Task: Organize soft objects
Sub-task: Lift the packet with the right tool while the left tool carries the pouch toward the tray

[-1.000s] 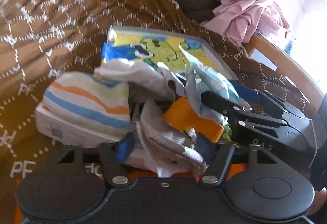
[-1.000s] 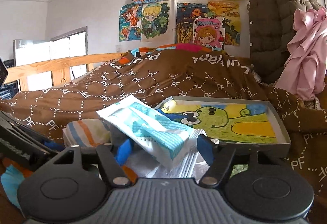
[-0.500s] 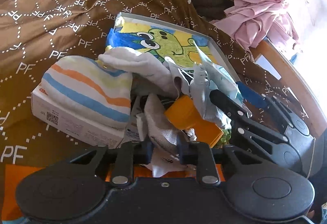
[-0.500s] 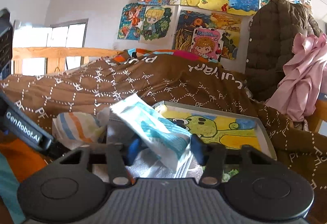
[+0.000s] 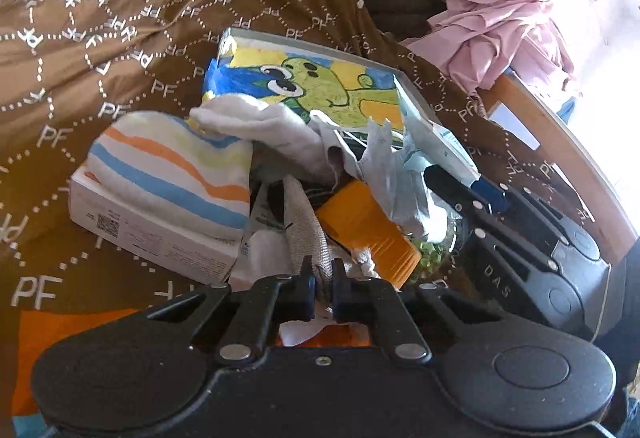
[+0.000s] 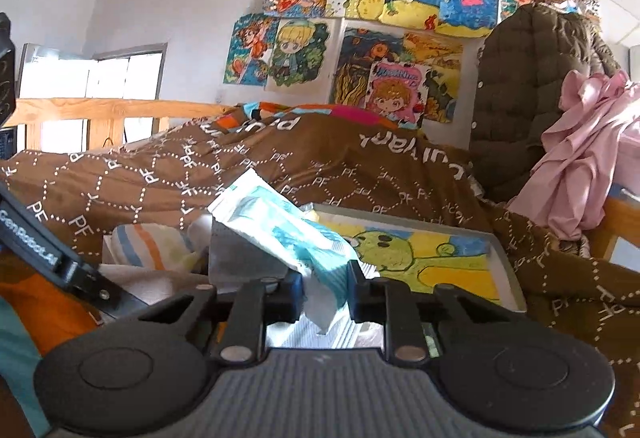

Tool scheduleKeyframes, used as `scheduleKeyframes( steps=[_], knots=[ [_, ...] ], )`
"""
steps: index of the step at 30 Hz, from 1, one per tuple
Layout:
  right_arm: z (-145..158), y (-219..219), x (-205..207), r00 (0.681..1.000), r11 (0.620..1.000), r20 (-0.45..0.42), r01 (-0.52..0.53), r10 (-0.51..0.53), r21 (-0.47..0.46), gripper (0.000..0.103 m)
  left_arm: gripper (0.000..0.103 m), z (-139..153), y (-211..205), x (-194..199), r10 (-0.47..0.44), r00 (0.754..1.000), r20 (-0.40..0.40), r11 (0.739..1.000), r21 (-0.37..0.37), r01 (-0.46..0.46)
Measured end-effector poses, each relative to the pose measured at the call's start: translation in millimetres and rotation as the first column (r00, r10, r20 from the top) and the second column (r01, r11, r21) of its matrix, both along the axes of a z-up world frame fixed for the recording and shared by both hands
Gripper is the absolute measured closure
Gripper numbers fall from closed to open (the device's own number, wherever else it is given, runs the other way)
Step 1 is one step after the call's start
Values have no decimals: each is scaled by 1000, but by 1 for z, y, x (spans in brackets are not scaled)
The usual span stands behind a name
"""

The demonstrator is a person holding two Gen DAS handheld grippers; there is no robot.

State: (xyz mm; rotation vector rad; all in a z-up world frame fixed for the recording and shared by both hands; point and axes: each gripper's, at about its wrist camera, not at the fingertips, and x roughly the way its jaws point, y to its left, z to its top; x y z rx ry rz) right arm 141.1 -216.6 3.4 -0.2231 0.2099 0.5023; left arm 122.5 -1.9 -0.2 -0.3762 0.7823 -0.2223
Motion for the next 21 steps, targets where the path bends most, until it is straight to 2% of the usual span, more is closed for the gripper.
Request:
scheduleKeyframes(
  steps=[9,18,21],
  knots=[
    [24,-19,-28,998,997,25,48,-49,59,80,97,39,3,-21,-23,999,45,997,77,19],
    [49,-27,-48,997,988,43,56,-62,142,80,98,116,-8,-26,-21,997,81,984,178,6],
    [52,-33,-48,998,985,29,51,-56,165,80,98,137,-17,-32,-3,996,87,985,169,-12]
  ],
)
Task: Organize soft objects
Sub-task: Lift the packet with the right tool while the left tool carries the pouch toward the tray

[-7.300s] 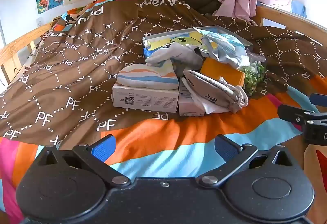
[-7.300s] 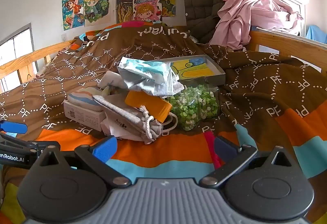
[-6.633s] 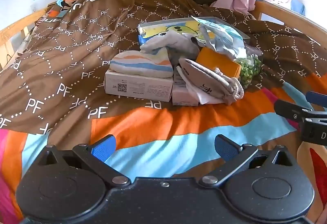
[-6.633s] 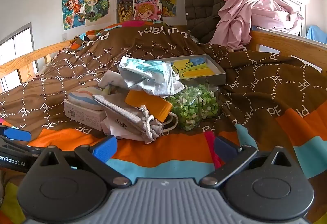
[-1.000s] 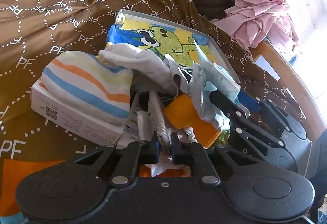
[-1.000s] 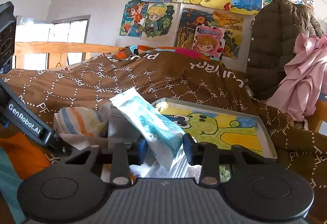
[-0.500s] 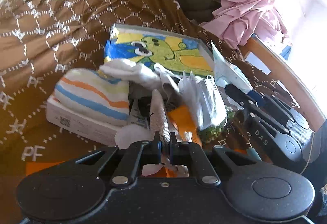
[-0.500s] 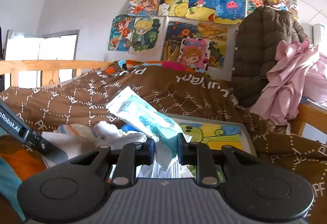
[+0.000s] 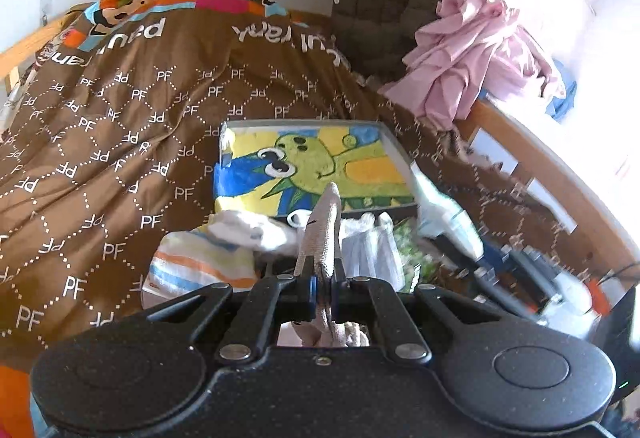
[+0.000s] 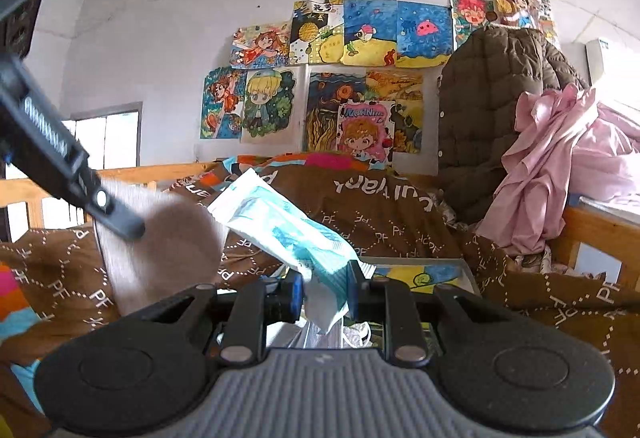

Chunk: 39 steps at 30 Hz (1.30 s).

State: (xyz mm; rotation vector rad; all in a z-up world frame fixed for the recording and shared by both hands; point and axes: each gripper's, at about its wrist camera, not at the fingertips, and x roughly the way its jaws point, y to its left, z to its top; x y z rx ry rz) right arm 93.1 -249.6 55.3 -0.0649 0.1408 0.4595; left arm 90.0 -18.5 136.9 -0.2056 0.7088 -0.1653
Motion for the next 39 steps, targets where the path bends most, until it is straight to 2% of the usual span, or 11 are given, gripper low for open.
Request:
scheduleKeyframes(
  steps=[7,11,16,19,22,26,29,34,39],
  knots=[
    [2,-15,8,999,996,-37,-11,15,84,79,98,21,-9,-16,107,994,-30,994,-27,-108],
    [-4,-18,16,998,995,-53,-15,21,103,79,98,30,-10,-6,146,989,-21,988,-47,-147],
    [-12,-25,24,998,991,-60,-2,10,131,79,98,34,-6,22,126,992,-7,990,-62,-126],
    [-16,-27,31,998,991,-65,20,-11,136,79,98,33,-2,57,80,997,-6,995,-60,-81],
    [-23,-29,43,996,994,-80,35,-27,105,79,97,29,2,98,18,1000,1,996,-89,-17],
    [-34,-29,75,994,994,-92,65,-56,93,79,97,19,4,150,-72,997,25,994,-81,74],
    [-45,-31,103,985,989,-138,114,-100,98,79,97,2,10,183,-108,993,48,989,-92,112],
    [-59,-30,133,970,983,-179,177,-165,53,79,97,-41,13,233,-156,987,49,978,-129,161],
    [-64,-18,153,957,976,-195,214,-216,-33,79,97,-85,18,264,-181,981,72,970,-149,190]
  ],
)
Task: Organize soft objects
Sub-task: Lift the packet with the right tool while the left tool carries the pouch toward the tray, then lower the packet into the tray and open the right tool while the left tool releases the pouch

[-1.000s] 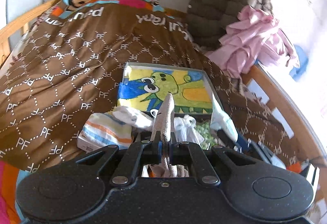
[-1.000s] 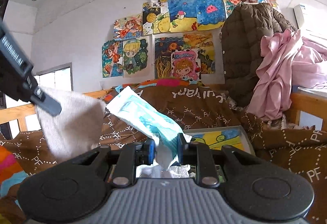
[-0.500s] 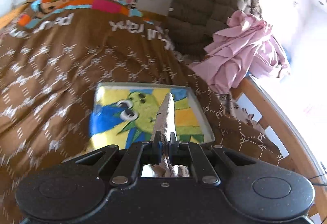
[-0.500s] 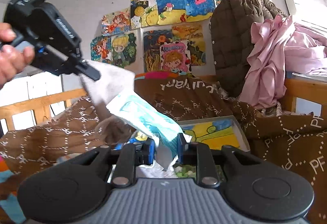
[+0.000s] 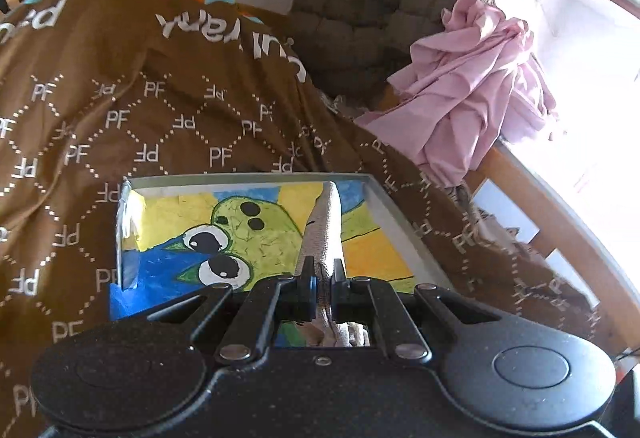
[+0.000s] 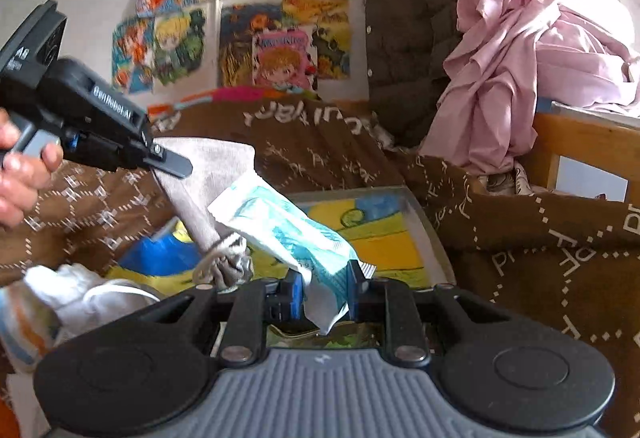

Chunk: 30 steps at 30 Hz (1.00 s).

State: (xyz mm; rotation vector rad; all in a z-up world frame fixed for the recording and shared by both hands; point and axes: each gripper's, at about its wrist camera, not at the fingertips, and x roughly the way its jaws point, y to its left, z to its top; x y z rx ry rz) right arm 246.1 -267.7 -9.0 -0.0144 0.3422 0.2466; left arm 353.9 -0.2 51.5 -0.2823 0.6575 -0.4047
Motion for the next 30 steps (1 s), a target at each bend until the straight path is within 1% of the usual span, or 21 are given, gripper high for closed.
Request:
scheduleKeyframes(
  steps=[2,3,5,6,7,9,12,14,17,19,21,23,25,27,28,30],
  knots=[
    [1,4,10,999,1000,-31,11,-11,3,79,97,-15,5,4,2,1000,19,1000,7,-2],
    [3,6,16,998,999,-57,14,-12,31,79,97,-22,9,7,9,1000,15,1000,-7,-9],
    [8,8,25,997,997,-81,20,-13,76,79,97,-32,17,8,11,1000,18,999,-31,-10],
    [11,13,30,997,998,-81,23,-18,62,79,97,-34,18,9,10,999,30,1000,-20,-10],
    [13,19,35,997,999,-71,27,-25,29,79,97,-36,20,10,14,999,44,1000,-4,-14],
    [16,29,45,997,999,-73,35,-37,-19,79,97,-39,24,14,29,999,35,1000,7,-30],
    [19,37,60,990,999,-135,31,-35,-36,79,97,-40,32,18,68,998,-18,997,25,-68],
    [19,43,70,984,997,-177,6,-19,-73,79,97,-43,38,20,99,992,-78,995,37,-96],
    [16,51,88,969,991,-245,-39,7,-127,79,97,-51,43,21,127,979,-158,989,91,-113],
    [14,56,98,960,985,-280,-71,24,-157,79,97,-55,44,22,134,973,-190,986,122,-112],
    [12,59,107,950,982,-309,-95,40,-164,79,97,-58,43,21,143,973,-179,984,135,-120],
    [8,62,113,940,976,-340,-112,43,-185,79,97,-63,43,21,162,973,-166,982,126,-142],
    [3,65,118,933,973,-358,-116,38,-200,78,96,-68,42,23,173,969,-174,981,118,-154],
    [-1,68,120,928,969,-371,-118,30,-216,77,93,-72,40,23,172,968,-183,981,117,-152],
    [-1,69,121,927,968,-374,-119,30,-219,76,92,-73,38,22,166,969,-183,981,126,-145],
    [-3,70,121,925,970,-380,-108,17,-220,71,89,-73,35,19,164,971,-176,979,154,-137]
  ],
)
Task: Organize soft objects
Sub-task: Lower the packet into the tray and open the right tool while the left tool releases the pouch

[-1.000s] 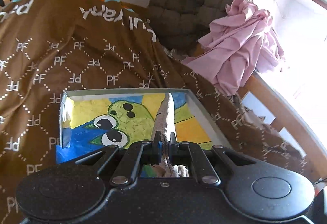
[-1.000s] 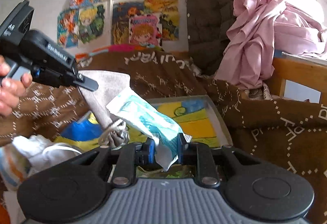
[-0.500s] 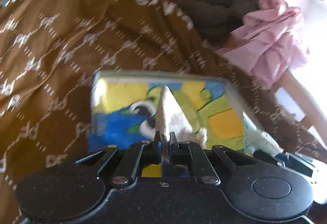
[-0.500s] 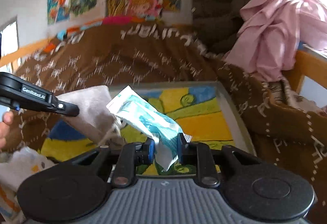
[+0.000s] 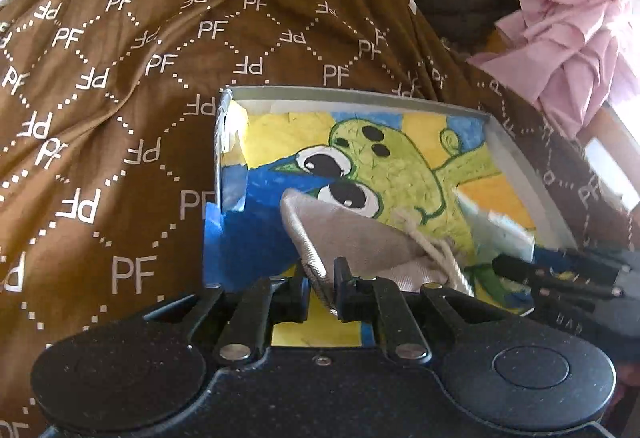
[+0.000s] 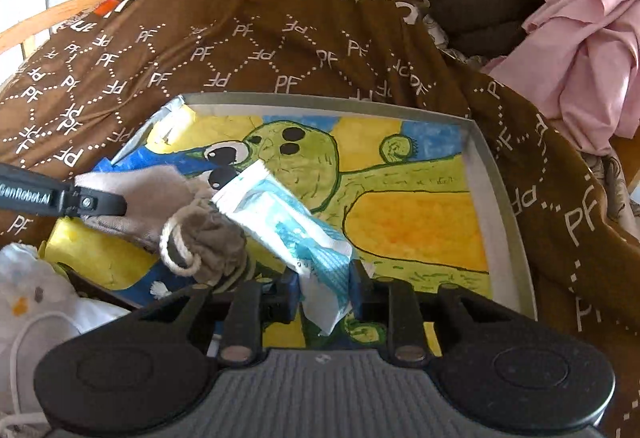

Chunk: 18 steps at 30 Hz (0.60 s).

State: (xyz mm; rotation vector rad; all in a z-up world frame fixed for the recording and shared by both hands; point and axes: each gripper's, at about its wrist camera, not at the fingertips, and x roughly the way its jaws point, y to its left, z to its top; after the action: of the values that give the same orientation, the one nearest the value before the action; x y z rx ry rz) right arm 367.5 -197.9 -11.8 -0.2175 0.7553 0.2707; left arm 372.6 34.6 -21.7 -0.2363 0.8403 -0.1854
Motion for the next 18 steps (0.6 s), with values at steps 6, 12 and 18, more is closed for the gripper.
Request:
scheduleKeyframes(
  steps=[6,12,18],
  knots=[
    [8,-1,-16,999,1000,33,10,-10,11,46,66,7,7,-17,53,998,20,998,-38,-53],
    [30,-6,-57,993,998,116,32,-37,46,19,29,27,13,-56,83,993,81,995,-56,-79],
    [50,-22,-122,972,986,217,57,-91,156,2,9,48,11,-106,52,982,182,998,-41,-45]
  ],
)
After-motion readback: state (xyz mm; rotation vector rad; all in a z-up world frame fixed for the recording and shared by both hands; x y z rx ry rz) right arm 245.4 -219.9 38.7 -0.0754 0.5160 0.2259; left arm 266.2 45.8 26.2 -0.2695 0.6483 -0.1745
